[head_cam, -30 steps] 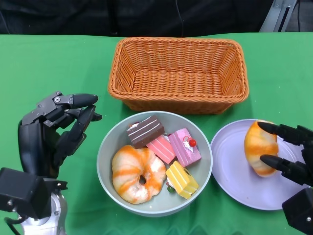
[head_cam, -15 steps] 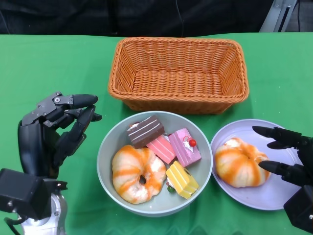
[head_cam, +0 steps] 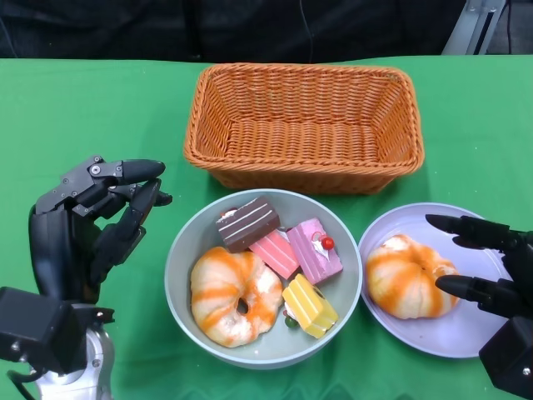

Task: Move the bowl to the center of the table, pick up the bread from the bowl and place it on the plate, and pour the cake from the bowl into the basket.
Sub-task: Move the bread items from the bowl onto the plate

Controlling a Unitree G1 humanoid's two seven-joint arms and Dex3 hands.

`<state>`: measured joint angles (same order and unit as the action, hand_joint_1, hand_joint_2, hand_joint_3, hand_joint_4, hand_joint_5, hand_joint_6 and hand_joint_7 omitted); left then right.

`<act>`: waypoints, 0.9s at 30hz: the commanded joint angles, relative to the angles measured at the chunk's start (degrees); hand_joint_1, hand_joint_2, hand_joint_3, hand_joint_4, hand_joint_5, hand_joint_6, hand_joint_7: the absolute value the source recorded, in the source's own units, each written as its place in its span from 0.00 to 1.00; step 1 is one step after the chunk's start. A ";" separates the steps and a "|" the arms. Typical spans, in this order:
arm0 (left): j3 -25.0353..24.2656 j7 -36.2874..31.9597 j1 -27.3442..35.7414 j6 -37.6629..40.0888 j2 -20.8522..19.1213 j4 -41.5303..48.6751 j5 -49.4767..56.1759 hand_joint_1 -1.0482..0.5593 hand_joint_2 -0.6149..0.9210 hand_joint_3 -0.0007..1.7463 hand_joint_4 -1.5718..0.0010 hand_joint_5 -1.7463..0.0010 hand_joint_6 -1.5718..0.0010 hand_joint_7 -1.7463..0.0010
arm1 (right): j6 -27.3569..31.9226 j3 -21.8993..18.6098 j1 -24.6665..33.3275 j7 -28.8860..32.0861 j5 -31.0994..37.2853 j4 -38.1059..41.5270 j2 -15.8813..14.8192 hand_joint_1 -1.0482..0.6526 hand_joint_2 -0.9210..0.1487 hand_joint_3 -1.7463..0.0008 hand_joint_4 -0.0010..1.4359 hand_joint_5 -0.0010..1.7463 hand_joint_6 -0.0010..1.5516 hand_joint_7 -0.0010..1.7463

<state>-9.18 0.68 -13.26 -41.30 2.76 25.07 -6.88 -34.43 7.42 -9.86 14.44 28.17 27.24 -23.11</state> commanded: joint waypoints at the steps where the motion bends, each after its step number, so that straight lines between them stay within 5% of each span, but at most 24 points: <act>1: -0.35 -0.25 -0.61 -0.70 -0.63 0.33 0.30 0.52 1.00 0.14 0.48 0.32 0.38 0.62 | -0.29 -1.28 0.98 -0.37 -1.94 -2.35 -0.10 0.31 0.01 0.99 0.58 0.09 0.45 0.01; 27: -0.45 -1.98 -1.78 1.79 -0.10 -2.17 1.72 0.52 1.00 0.14 0.48 0.33 0.39 0.60 | -1.03 0.04 1.12 -11.15 -6.98 -24.32 3.23 0.25 0.00 1.00 0.62 0.10 0.49 0.01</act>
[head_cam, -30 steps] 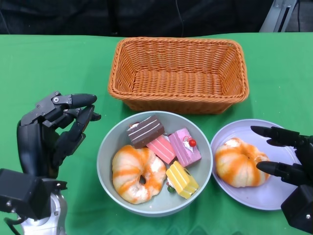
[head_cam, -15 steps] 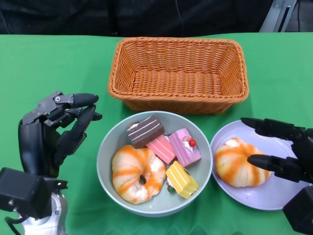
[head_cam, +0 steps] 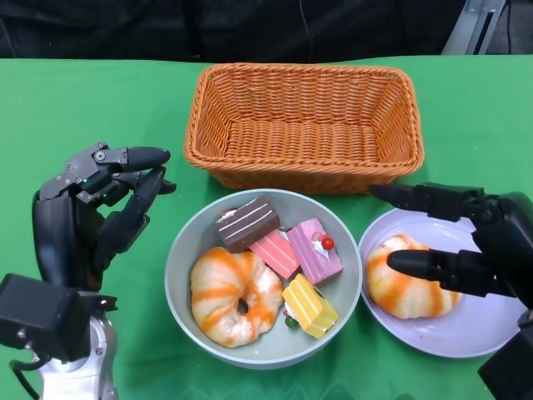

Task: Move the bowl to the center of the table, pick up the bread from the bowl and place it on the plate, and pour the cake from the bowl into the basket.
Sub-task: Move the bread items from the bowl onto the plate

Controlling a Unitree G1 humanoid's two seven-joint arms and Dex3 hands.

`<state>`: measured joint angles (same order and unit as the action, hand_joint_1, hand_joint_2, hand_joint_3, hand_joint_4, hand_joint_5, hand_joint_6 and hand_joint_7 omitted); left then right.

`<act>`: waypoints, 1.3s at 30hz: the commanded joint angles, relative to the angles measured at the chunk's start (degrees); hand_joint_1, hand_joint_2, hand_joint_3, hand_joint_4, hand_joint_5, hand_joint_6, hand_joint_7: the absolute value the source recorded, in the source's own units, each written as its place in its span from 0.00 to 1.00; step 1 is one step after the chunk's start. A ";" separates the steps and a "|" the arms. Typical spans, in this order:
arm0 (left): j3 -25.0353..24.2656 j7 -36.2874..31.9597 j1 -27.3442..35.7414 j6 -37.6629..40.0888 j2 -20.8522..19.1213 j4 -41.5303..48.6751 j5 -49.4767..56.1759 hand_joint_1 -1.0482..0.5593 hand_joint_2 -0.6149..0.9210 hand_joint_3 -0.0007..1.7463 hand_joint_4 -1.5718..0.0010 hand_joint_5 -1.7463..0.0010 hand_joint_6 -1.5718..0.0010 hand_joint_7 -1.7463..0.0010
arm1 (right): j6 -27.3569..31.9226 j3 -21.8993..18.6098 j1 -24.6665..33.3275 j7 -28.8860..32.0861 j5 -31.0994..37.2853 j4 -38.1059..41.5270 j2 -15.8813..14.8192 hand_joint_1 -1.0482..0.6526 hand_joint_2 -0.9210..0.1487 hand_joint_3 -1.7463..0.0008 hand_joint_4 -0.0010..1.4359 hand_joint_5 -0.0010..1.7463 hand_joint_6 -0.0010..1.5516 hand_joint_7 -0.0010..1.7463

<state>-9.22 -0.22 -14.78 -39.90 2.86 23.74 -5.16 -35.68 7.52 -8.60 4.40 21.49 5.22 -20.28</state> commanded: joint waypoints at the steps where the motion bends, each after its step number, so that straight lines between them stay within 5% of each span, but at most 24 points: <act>1: -0.37 -1.14 -0.26 0.43 -0.18 -0.87 -0.01 0.52 1.00 0.14 0.48 0.33 0.39 0.60 | 0.28 0.01 -0.19 -1.44 -0.25 -2.80 0.50 0.25 0.00 0.99 0.62 0.10 0.49 0.01; 9: -0.08 -1.91 -0.21 0.85 -0.20 -0.99 0.72 0.52 1.00 0.15 0.48 0.33 0.39 0.60 | -1.34 0.53 -1.54 -3.14 0.33 -4.01 1.31 0.24 0.01 1.00 0.62 0.13 0.50 0.01; 22: 0.55 -3.33 0.75 1.41 0.46 -2.49 2.50 0.53 1.00 0.16 0.48 0.34 0.39 0.59 | -2.14 9.99 -5.85 -7.93 6.06 -6.46 5.00 0.21 0.01 0.99 0.62 0.13 0.51 0.01; 39: 1.21 -2.79 1.81 2.25 0.85 -4.11 1.36 0.52 1.00 0.15 0.47 0.35 0.39 0.59 | -4.05 12.01 -7.45 -7.41 8.94 -3.35 5.66 0.21 0.00 0.99 0.62 0.10 0.50 0.00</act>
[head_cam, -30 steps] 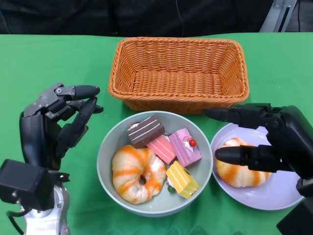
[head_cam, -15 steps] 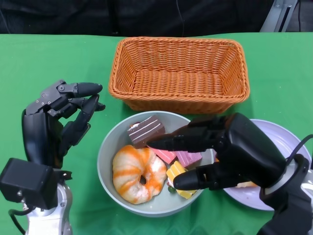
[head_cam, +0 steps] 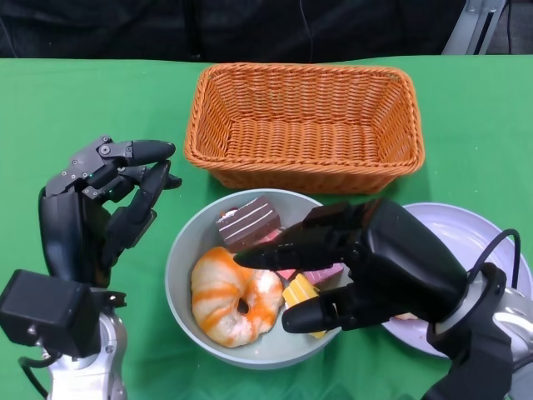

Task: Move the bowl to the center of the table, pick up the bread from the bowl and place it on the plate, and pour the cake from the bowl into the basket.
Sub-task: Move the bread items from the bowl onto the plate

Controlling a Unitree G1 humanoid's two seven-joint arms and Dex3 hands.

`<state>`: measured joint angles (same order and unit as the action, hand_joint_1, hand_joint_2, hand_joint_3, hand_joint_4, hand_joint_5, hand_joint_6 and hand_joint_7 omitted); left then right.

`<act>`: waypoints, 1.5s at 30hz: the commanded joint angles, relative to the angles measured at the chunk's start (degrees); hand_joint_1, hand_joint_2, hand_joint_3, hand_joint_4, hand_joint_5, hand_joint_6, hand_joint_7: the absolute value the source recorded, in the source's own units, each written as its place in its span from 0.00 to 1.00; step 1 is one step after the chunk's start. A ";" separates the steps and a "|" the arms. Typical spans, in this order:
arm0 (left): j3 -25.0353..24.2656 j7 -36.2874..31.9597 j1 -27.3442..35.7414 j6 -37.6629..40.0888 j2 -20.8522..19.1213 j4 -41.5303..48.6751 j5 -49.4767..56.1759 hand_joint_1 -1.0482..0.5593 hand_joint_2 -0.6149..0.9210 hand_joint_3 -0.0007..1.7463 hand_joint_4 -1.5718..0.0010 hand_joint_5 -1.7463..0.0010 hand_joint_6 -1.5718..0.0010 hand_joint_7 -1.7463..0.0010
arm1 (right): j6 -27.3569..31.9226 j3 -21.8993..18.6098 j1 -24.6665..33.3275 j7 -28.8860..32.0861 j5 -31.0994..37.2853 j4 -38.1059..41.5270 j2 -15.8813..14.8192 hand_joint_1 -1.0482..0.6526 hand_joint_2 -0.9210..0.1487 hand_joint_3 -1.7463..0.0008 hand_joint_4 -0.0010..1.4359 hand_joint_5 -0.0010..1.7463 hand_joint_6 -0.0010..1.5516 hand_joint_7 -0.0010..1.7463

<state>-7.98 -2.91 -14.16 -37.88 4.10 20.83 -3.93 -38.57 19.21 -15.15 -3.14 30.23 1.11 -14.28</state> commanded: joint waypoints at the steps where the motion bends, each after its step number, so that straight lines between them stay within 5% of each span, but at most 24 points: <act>1: 0.06 -0.19 1.31 0.40 -0.32 -1.43 0.15 0.52 1.00 0.14 0.47 0.35 0.39 0.59 | -1.18 0.38 -1.00 0.08 0.26 1.02 -0.26 0.21 0.00 0.99 0.62 0.10 0.50 0.00; 31: 0.18 -0.44 1.52 -0.26 1.18 -2.34 -0.56 0.52 1.00 0.15 0.47 0.33 0.39 0.60 | 1.11 3.02 -4.20 1.67 7.63 9.97 -0.51 0.21 0.01 1.00 0.56 0.03 0.46 0.00; 45: -0.08 -0.88 1.25 -1.15 1.35 -1.60 -0.03 0.52 1.00 0.15 0.47 0.33 0.39 0.60 | -1.89 4.89 -6.27 13.56 13.33 15.84 0.56 0.22 0.00 1.00 0.53 0.00 0.46 0.00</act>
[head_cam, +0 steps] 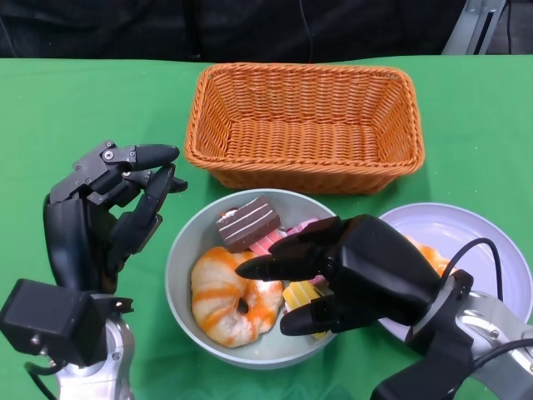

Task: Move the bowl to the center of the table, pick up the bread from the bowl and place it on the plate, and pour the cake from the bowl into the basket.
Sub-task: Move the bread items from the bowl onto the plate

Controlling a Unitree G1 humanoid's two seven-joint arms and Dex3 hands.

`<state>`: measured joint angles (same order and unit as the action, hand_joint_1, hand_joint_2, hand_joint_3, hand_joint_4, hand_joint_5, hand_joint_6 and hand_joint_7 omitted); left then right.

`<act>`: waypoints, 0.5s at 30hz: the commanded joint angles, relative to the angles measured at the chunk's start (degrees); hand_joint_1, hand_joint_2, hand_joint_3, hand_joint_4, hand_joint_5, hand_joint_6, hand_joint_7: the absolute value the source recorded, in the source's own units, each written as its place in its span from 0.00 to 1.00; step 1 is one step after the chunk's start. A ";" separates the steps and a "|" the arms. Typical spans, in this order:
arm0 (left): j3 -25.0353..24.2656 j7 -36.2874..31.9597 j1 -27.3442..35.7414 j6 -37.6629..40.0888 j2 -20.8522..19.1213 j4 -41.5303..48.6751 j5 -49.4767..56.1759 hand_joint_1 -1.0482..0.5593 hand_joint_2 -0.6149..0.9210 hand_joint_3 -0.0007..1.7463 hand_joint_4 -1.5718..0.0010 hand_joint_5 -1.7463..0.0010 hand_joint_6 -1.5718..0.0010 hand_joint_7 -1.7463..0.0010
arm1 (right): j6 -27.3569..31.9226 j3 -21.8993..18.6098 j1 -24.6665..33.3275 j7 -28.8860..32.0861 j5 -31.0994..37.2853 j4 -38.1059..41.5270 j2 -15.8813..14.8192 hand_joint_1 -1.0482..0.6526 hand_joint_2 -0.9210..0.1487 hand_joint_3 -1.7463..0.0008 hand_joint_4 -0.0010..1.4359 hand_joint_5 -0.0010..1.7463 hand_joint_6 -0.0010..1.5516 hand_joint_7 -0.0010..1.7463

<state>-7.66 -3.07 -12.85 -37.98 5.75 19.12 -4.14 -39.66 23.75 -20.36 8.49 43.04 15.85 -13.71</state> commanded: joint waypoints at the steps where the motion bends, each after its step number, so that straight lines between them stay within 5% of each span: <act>1: -0.44 -0.71 -0.10 -1.12 -0.28 0.21 0.14 0.52 1.00 0.15 0.47 0.33 0.39 0.60 | -0.81 0.59 -1.35 2.28 0.75 1.57 0.04 0.22 0.01 1.00 0.52 0.00 0.46 0.00; 15: -0.68 -1.78 -0.60 -2.86 0.16 1.44 1.13 0.51 1.00 0.15 0.47 0.34 0.39 0.61 | 0.58 4.06 -6.15 -0.81 2.92 6.58 -2.00 0.22 0.10 1.00 0.53 0.00 0.48 0.01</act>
<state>-7.98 -4.02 -12.91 -40.11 6.15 20.23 -3.14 -39.21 27.78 -25.22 8.36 46.04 21.87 -14.63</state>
